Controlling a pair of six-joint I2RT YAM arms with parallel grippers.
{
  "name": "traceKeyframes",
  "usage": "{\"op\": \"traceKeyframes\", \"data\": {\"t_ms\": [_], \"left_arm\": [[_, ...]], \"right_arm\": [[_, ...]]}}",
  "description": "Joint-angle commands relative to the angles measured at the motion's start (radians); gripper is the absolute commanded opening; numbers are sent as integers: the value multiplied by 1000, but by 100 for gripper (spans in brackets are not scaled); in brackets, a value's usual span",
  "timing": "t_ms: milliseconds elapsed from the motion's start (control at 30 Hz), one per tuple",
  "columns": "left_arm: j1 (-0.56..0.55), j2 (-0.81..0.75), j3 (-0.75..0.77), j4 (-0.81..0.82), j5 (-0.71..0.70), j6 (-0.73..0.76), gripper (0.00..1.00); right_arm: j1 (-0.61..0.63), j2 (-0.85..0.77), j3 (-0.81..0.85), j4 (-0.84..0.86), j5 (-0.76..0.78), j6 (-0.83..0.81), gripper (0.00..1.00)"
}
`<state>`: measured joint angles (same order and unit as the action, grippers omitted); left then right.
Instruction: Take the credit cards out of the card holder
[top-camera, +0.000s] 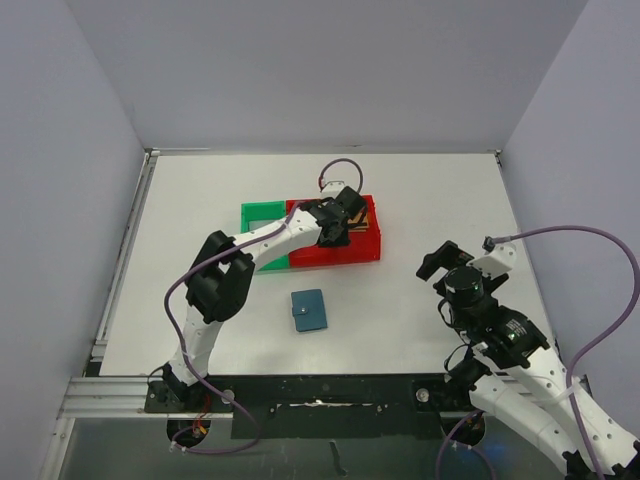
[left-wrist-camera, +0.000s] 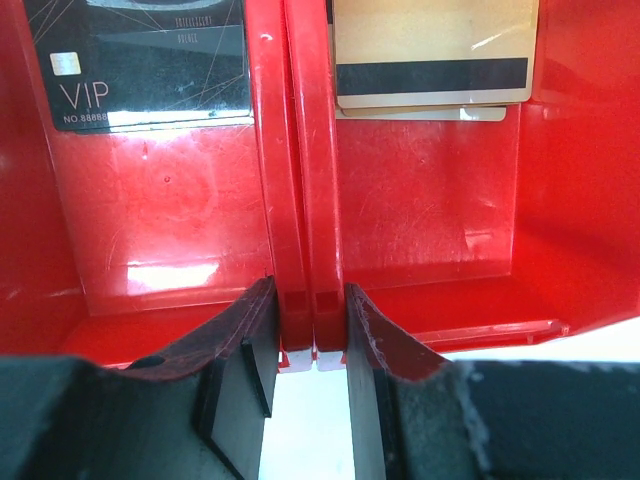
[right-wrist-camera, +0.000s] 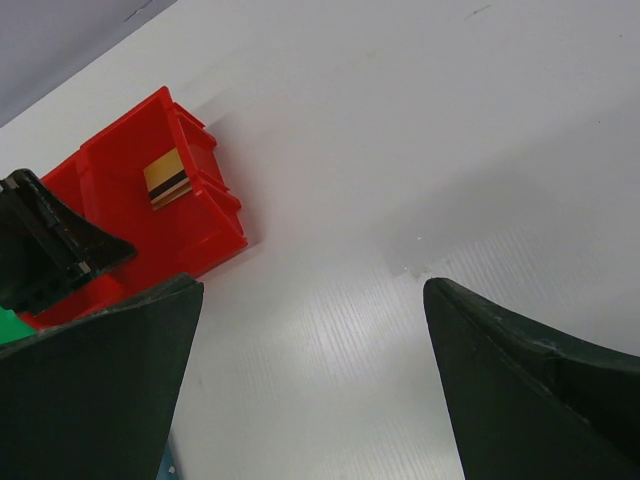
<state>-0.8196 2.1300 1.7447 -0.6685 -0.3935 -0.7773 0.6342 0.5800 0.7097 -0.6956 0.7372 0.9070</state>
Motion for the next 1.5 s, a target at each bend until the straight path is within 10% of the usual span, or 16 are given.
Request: {"op": "traceKeyframes", "data": {"t_ms": [0, 567, 1033, 1467], "left_arm": [[-7, -20, 31, 21, 20, -57, 20], [-8, -219, 50, 17, -26, 17, 62], [102, -908, -774, 241, 113, -64, 93], [137, -1072, -1040, 260, 366, -146, 81]], "right_arm": [[-6, -16, -11, 10, 35, 31, 98], [-7, 71, -78, 173, -237, 23, 99], [54, 439, -181, 630, -698, 157, 77], [215, 882, -72, 857, -814, 254, 63]]}}
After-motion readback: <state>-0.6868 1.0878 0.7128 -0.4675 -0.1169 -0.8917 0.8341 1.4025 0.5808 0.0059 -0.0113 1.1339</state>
